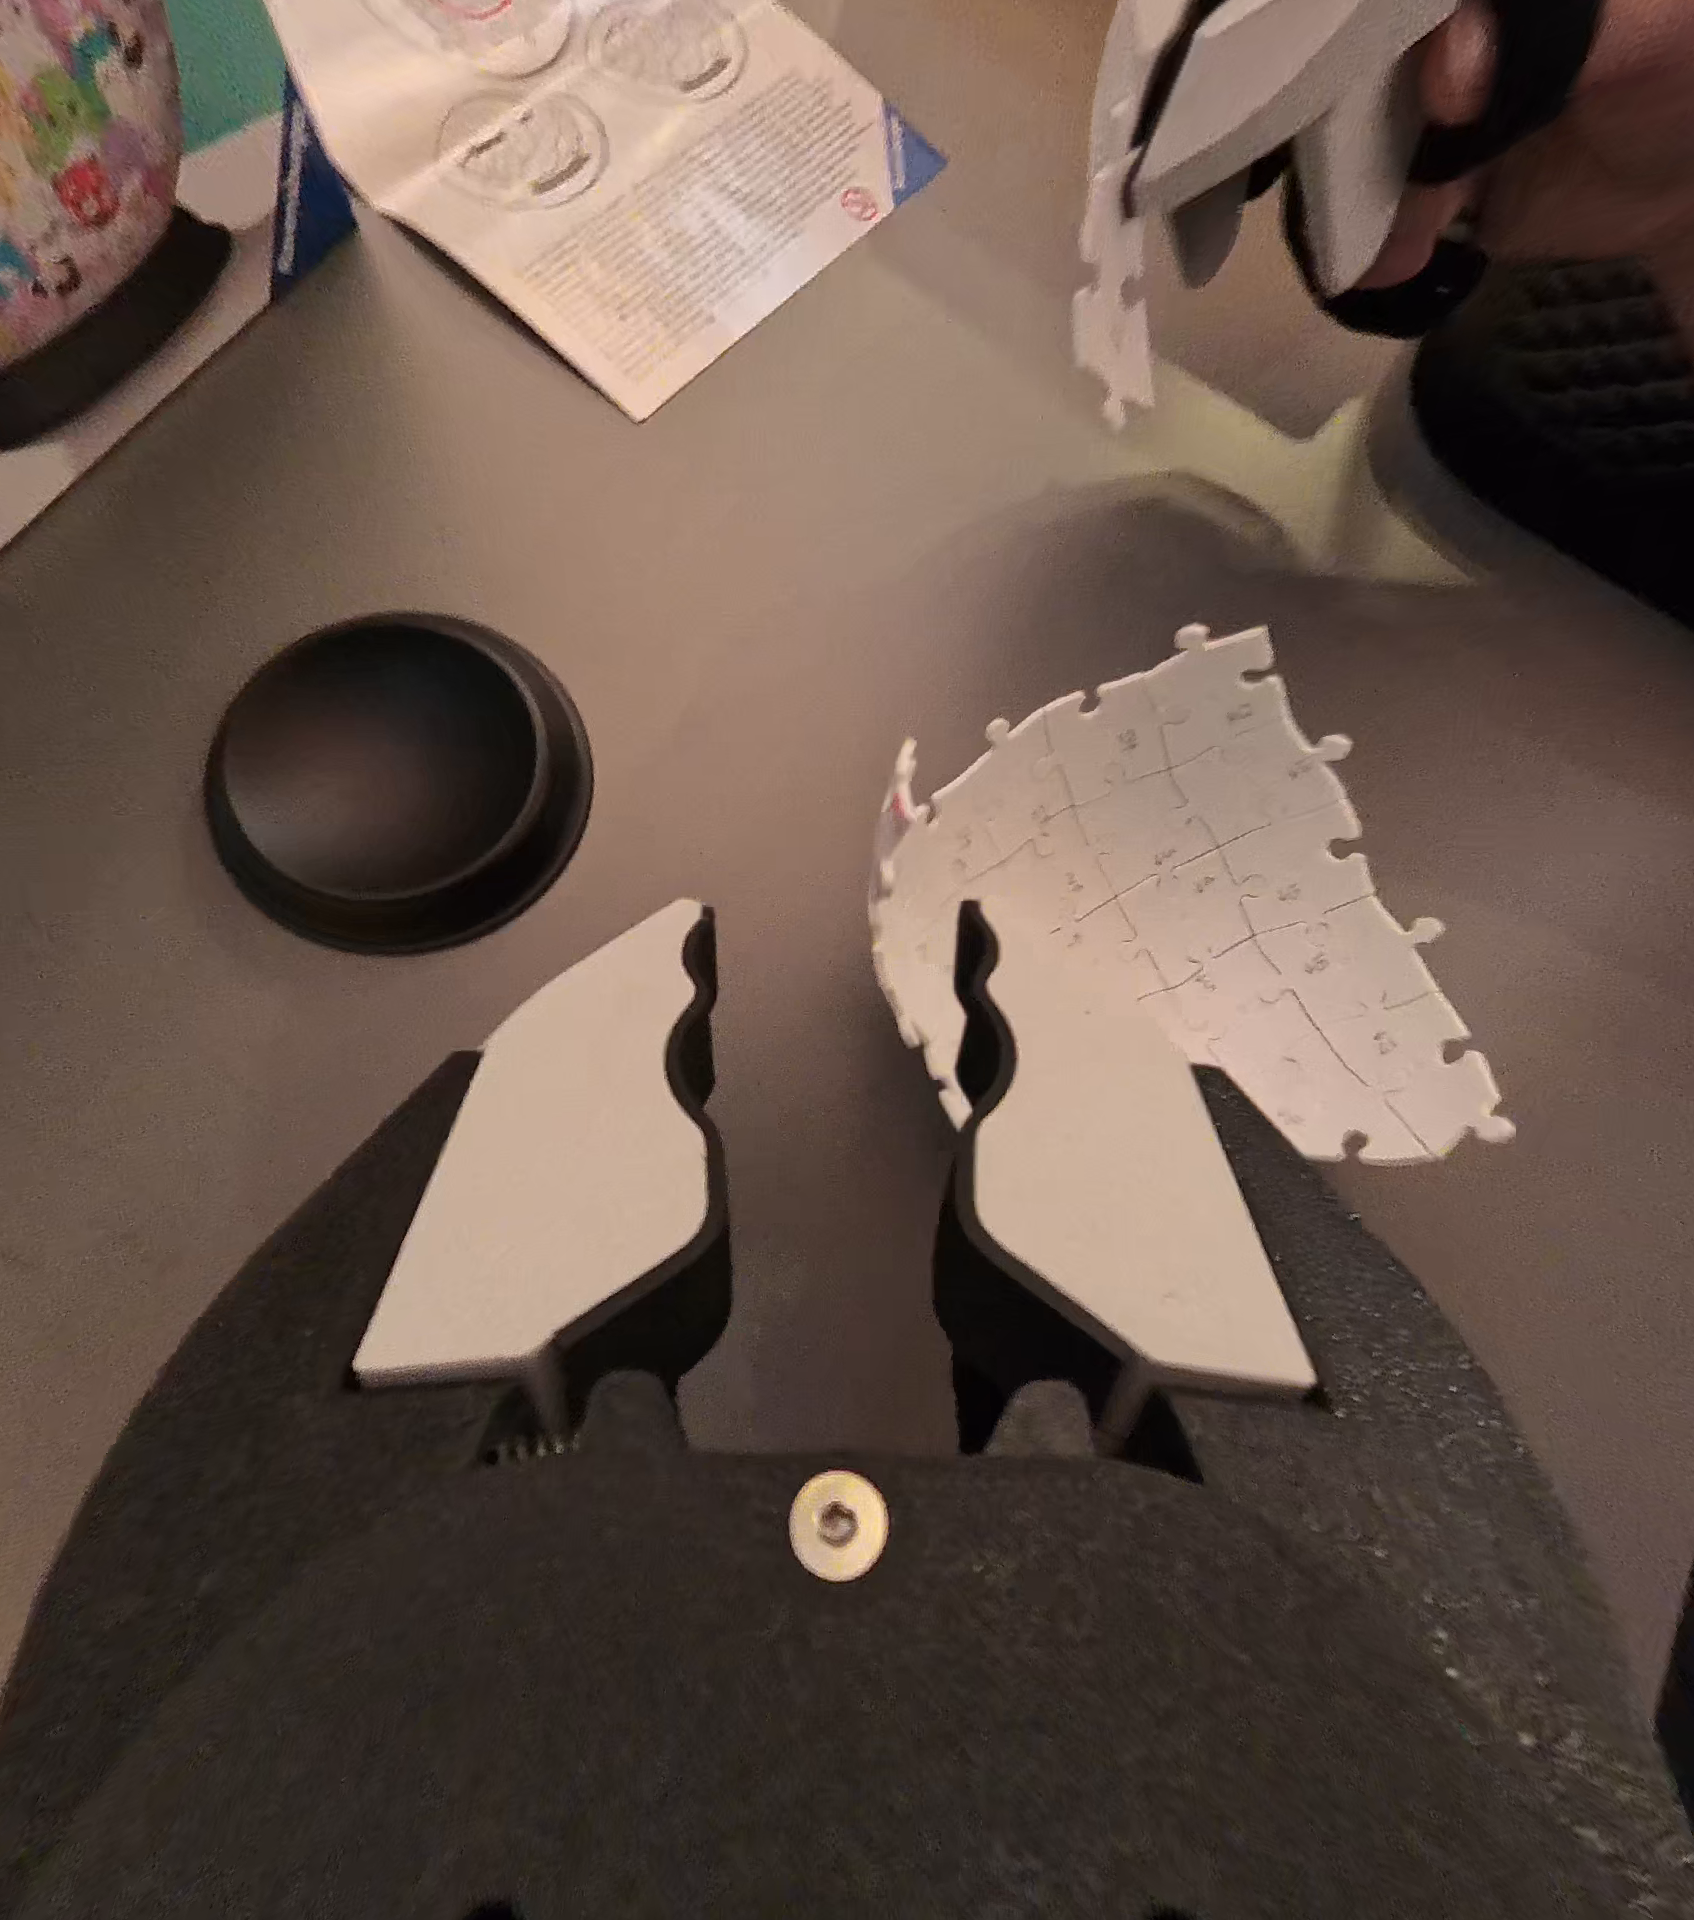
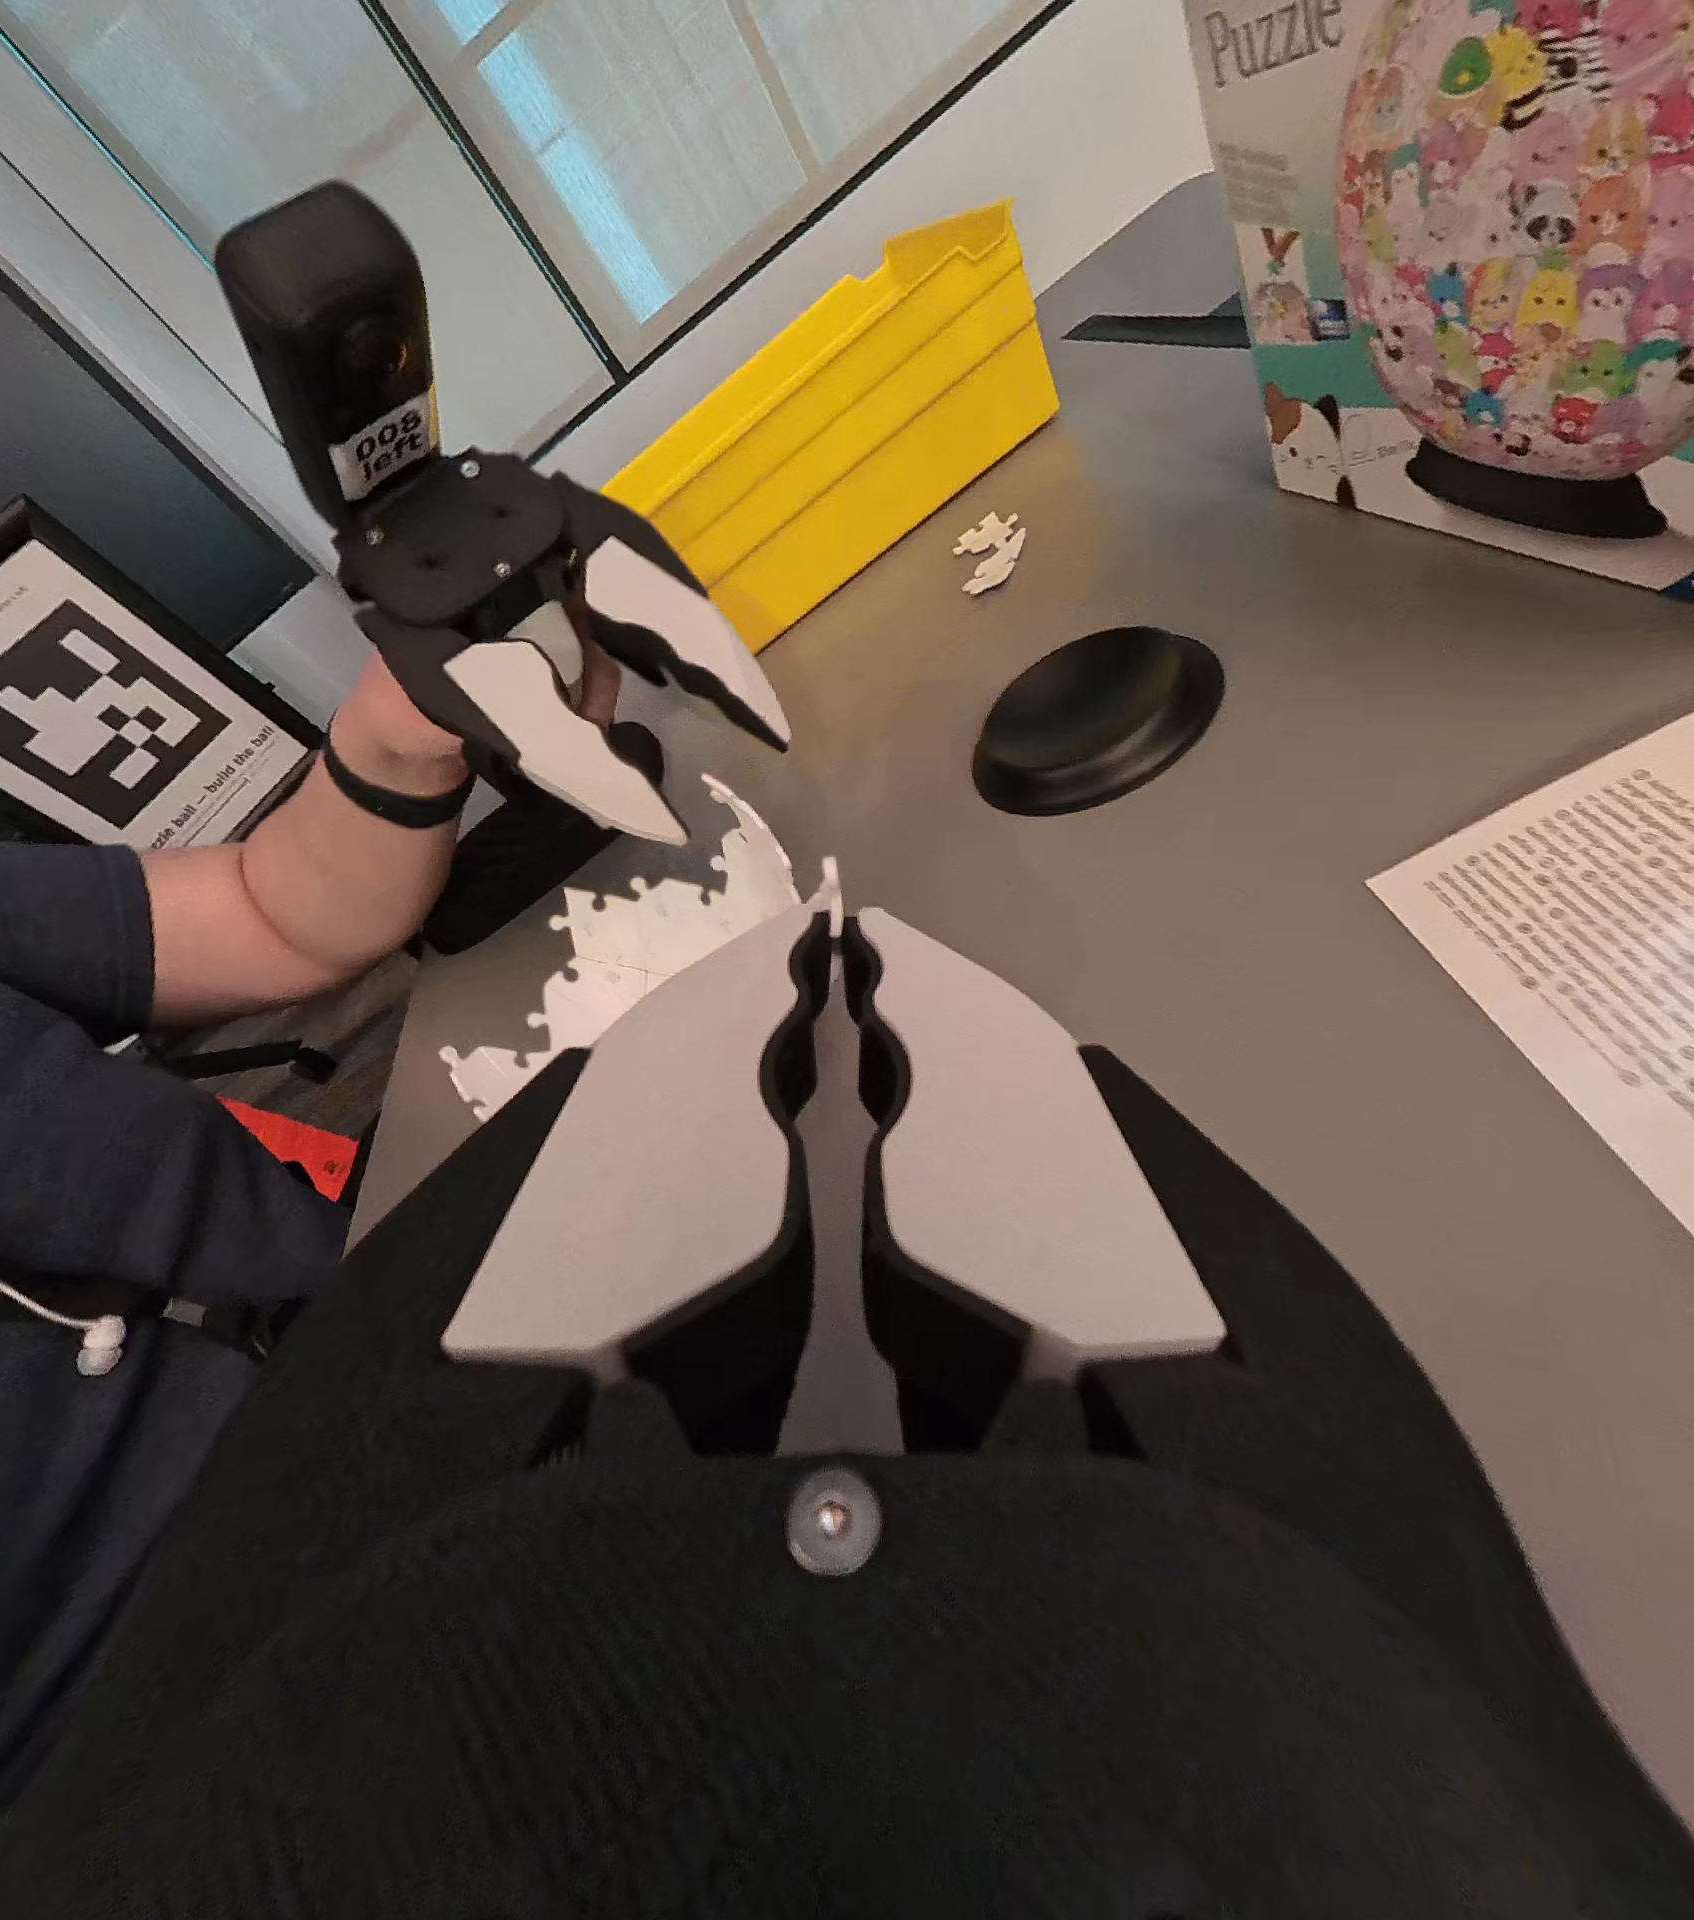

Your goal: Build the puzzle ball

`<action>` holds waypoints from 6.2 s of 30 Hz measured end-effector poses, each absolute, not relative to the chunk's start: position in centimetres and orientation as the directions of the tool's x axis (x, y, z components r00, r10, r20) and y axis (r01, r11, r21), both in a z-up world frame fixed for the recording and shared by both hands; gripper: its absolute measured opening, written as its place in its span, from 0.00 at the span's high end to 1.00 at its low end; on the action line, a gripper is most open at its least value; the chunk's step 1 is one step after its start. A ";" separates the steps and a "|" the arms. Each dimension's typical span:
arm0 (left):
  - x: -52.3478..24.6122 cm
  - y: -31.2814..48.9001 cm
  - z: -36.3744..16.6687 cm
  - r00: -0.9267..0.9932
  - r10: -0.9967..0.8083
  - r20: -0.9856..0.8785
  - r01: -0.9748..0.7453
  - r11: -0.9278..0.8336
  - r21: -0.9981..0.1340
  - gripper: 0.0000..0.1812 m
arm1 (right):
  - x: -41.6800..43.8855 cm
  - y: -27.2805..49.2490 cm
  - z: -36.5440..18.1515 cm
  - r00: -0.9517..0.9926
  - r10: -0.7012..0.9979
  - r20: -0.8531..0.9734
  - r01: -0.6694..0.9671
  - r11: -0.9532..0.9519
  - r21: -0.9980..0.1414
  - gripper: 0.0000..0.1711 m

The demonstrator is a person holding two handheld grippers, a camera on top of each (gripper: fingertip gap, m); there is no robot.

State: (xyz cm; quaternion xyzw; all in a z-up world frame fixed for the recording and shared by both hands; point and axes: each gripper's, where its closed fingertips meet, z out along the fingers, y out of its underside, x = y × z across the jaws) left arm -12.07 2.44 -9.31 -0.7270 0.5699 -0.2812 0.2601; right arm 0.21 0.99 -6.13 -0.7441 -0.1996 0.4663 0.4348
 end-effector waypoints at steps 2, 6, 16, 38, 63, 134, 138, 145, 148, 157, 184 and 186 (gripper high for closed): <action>-11.7 2.6 -9.3 0.166 -0.980 0.107 -0.702 -0.193 -0.685 0.73 | -0.6 0.9 -6.1 0.479 0.719 -0.503 -0.078 -0.536 -0.840 0.98; -11.2 2.6 -10.6 0.136 -0.989 0.061 -0.763 -0.143 -0.631 0.74 | -2.6 0.7 -5.1 0.472 0.783 -0.404 0.010 -0.464 -0.886 0.98; -10.4 2.9 -13.1 0.171 -0.982 0.077 -0.798 -0.184 -0.574 0.83 | -7.2 1.4 -7.1 0.421 0.895 -0.146 0.398 -0.326 -0.858 0.98; -10.1 4.1 -15.3 0.205 -0.979 0.017 -0.841 -0.185 -0.509 0.71 | -8.6 4.2 -11.7 0.407 0.836 -0.368 0.463 -0.536 -0.706 0.98; -9.9 4.2 -15.9 0.209 -0.978 0.026 -0.932 -0.207 -0.297 0.69 | -6.9 4.1 -14.6 0.456 0.750 -0.479 0.458 -0.659 -0.596 0.97; -9.1 6.2 -16.0 0.199 -0.980 0.009 -0.944 -0.194 -0.266 0.55 | -5.8 8.4 -15.2 0.490 0.871 0.045 0.600 -0.300 -0.742 0.24; -9.0 6.2 -16.0 0.200 -0.980 0.010 -0.944 -0.196 -0.266 0.55 | -5.9 8.5 -15.2 0.507 0.860 0.052 0.588 -0.301 -0.750 0.24; -9.1 6.2 -16.0 0.203 -0.979 0.011 -0.944 -0.198 -0.262 0.55 | -5.9 8.3 -15.4 0.523 0.852 0.028 0.576 -0.329 -0.749 0.19; -9.0 6.2 -16.0 0.207 -0.978 0.011 -0.942 -0.202 -0.267 0.55 | -5.8 8.4 -15.5 0.532 0.846 0.036 0.578 -0.332 -0.745 0.20; -9.0 6.3 -16.0 0.213 -0.977 0.011 -0.940 -0.208 -0.269 0.55 | -5.6 8.4 -15.7 0.550 0.835 0.039 0.580 -0.347 -0.737 0.19; -8.8 6.8 -15.8 0.225 -0.973 0.048 -0.944 -0.230 -0.238 0.58 | -5.1 8.4 -16.3 0.565 0.825 -0.016 0.577 -0.408 -0.708 0.20; -8.8 6.9 -15.8 0.221 -0.974 0.039 -0.947 -0.224 -0.229 0.59 | -4.9 8.5 -16.2 0.569 0.822 -0.021 0.569 -0.412 -0.711 0.21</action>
